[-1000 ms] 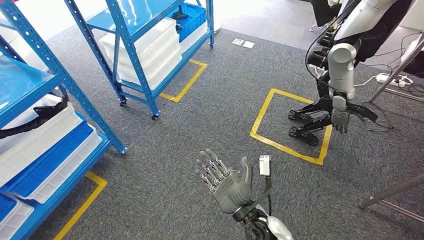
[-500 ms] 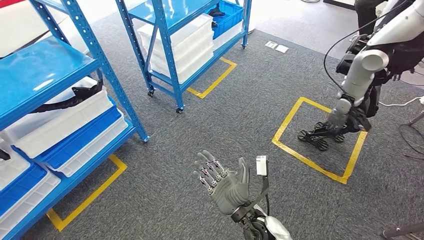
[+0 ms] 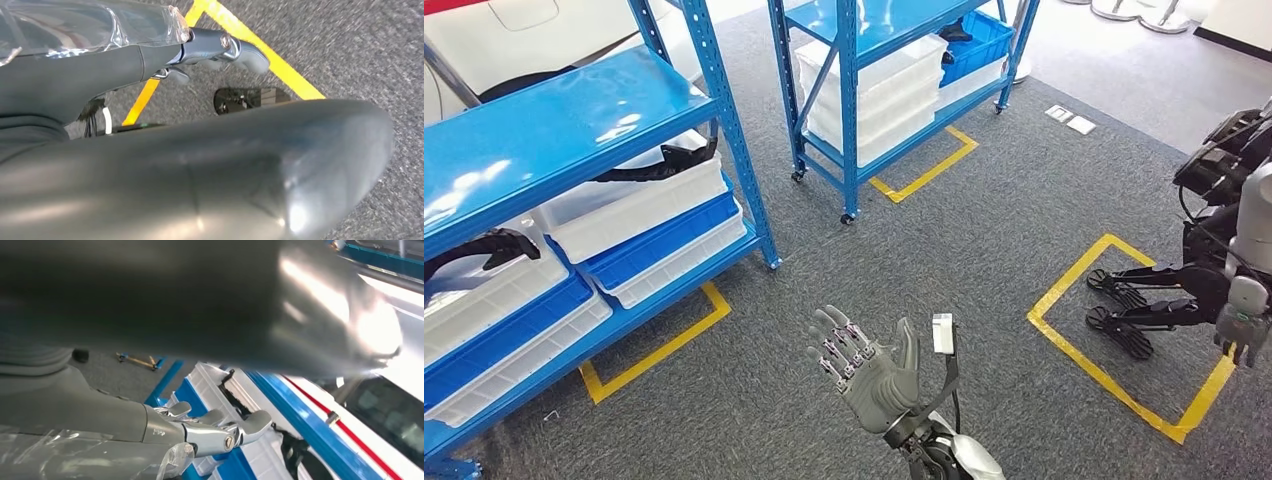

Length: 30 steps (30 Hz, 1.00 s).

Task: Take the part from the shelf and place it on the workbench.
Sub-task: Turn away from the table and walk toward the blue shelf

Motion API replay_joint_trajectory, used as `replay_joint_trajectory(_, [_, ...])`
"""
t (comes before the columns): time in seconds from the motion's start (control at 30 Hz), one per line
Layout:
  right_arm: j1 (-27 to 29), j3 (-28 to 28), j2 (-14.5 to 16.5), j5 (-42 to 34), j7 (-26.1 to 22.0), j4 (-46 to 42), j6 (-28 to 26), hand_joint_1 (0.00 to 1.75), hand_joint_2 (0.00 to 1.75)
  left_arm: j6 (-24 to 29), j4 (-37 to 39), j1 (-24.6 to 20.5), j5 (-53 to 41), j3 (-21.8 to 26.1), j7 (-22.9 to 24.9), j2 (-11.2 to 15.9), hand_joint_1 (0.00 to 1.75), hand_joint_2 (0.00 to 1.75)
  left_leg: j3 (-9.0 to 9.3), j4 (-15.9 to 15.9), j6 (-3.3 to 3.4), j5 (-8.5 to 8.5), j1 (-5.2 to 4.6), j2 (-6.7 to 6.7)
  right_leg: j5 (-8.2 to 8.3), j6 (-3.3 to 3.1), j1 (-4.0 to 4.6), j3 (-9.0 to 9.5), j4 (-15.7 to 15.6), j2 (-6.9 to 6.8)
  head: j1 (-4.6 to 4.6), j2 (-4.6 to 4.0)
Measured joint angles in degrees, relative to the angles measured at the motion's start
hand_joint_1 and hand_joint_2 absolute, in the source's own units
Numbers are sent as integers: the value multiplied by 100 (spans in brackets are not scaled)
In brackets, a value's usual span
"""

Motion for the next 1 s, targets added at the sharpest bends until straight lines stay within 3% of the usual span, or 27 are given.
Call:
replay_joint_trajectory(0.03, [0, 10, 3, 2, 11, 5, 5, 0, 0, 0, 0, 3, -1, -1, 2, 4, 0, 0, -18, -1, -29, 3, 7, -38, 10, -36, 3, -2, -7, -74, 0, 0])
replay_joint_trajectory(0.1, [-9, 26, 8, 5, 44, 20, 5, 0, 0, 0, 0, 10, -2, -4, 5, 11, 0, 0, -106, 165, -85, -104, 1, 180, 23, -114, -4, 14, -29, -218, -7, 1])
replay_joint_trajectory(0.17, [-14, 49, 10, 7, 81, 54, 2, 0, 0, -1, 0, 1, -2, -7, 8, 15, 0, 0, -400, 793, -139, -436, -2, 575, 19, -167, -10, 32, -45, -372, -16, 1])
replay_joint_trajectory(0.2, [-10, 63, 6, 10, 100, 99, -2, 0, 0, -1, -1, -6, -1, -7, 9, 15, 0, 0, -623, 1241, -167, -636, 8, 679, 7, -180, -6, 37, -45, -458, -20, 1])
replay_joint_trajectory(0.27, [-3, 98, -9, 77, 137, 279, -80, 0, 0, -4, -1, -5, 0, -10, 9, 15, 0, 0, -959, 1876, -206, -837, 37, 730, -18, -186, -2, 46, -43, -634, -19, 1])
replay_joint_trajectory(0.3, [-2, 119, -16, 154, 149, 410, -176, 0, 0, -5, -1, 2, 2, -11, 9, 15, 0, 0, -979, 1893, -217, -790, 47, 744, -32, -180, -2, 55, -43, -716, -20, 1])
replay_joint_trajectory(0.33, [-1, 143, -22, 250, 157, 562, -309, 0, 0, -7, 0, 8, 2, -12, 9, 16, 0, 0, -850, 1627, -220, -629, 55, 775, -48, -168, -3, 71, -43, -794, -20, 0])
replay_joint_trajectory(0.4, [0, 185, -32, 428, 140, 945, -604, 0, 0, -7, 0, 8, 5, -14, 1, 19, 0, 0, -359, 682, -197, -219, 34, 1015, -89, -124, 10, 127, -45, -934, -19, 1])
replay_joint_trajectory(0.47, [-2, 216, -46, 522, 73, 1399, -790, 0, 0, -7, -1, 2, 9, -16, -6, 20, 0, 0, -57, 78, -141, -16, -9, 1198, -138, -61, 32, 182, -52, -1050, -12, 1])
replay_joint_trajectory(0.5, [-2, 230, -54, 539, 33, 1612, -822, 0, 0, -7, -2, 1, 11, -17, -6, 20, 0, 0, -47, 27, -112, -17, -32, 1191, -156, -29, 42, 205, -62, -1104, -8, 0])
replay_joint_trajectory(0.57, [-8, 251, -62, 548, -25, 1983, -841, 0, 0, -8, -2, 10, 13, -22, -5, 20, 0, 0, -54, 14, -51, -12, -28, 1041, -190, 39, 32, 247, -85, -1204, -3, 1])
replay_joint_trajectory(0.6, [-22, 258, -63, 540, -23, 2152, -859, 0, 0, -8, -2, 15, 15, -25, -6, 22, 0, 0, -41, 2, -23, -4, -15, 964, -241, 77, 20, 250, -42, -1135, -1, 1])
replay_joint_trajectory(0.67, [-56, 267, -66, 486, 34, 2489, -952, 0, 0, -7, -1, 15, 24, -31, -7, 24, 0, 0, -5, -17, 34, 17, 31, 821, -514, 138, -17, 67, 404, -793, 4, 1])
replay_joint_trajectory(0.7, [-66, 271, -70, 435, 84, 2682, -1012, 0, 0, -6, -1, 10, 32, -34, -8, 25, 0, 0, -1, -17, 51, 17, 35, 750, -709, 154, -28, -141, 830, -598, 8, 1])
replay_joint_trajectory(0.77, [-33, 272, -84, 291, 157, 3105, -1085, 0, 0, -7, 0, 10, 46, -41, -9, 25, 0, 0, 4, -15, 72, 14, 36, 569, -951, 166, -33, -594, 1613, -456, 10, 2])
replay_joint_trajectory(0.8, [-7, 272, -92, 212, 178, 3334, -1097, 0, 0, -8, 0, 19, 53, -44, -11, 25, 0, 0, 11, -15, 74, 11, 34, 465, -906, 161, -32, -710, 1735, -442, 11, 2])
replay_joint_trajectory(0.83, [15, 272, -101, 144, 186, 3549, -1102, 0, 0, -8, 0, 29, 64, -45, -15, 25, 0, 0, 20, -14, 73, 10, 32, 363, -736, 146, -32, -700, 1587, -427, 11, 2])
replay_joint_trajectory(0.87, [23, 272, -109, 97, 192, 3757, -1121, 0, 0, -9, 0, 38, 79, -46, -19, 26, 0, 0, 32, -14, 71, 7, 30, 268, -482, 122, -31, -573, 1211, -380, 11, 1])
replay_joint_trajectory(0.93, [10, 274, -121, 88, 230, 4159, -1253, 0, 0, -9, 0, 45, 114, -52, -26, 28, 0, 0, 48, -14, 47, -5, 26, 117, -39, 62, -19, -225, 330, -145, 14, 0])
replay_joint_trajectory(1.0, [-7, 300, -117, 172, 307, 4522, -1500, 0, 0, -11, 0, 51, 134, -67, -33, 32, 0, 0, 46, -19, -4, -18, 31, 19, 104, 11, 8, -64, -44, -12, 14, 1])
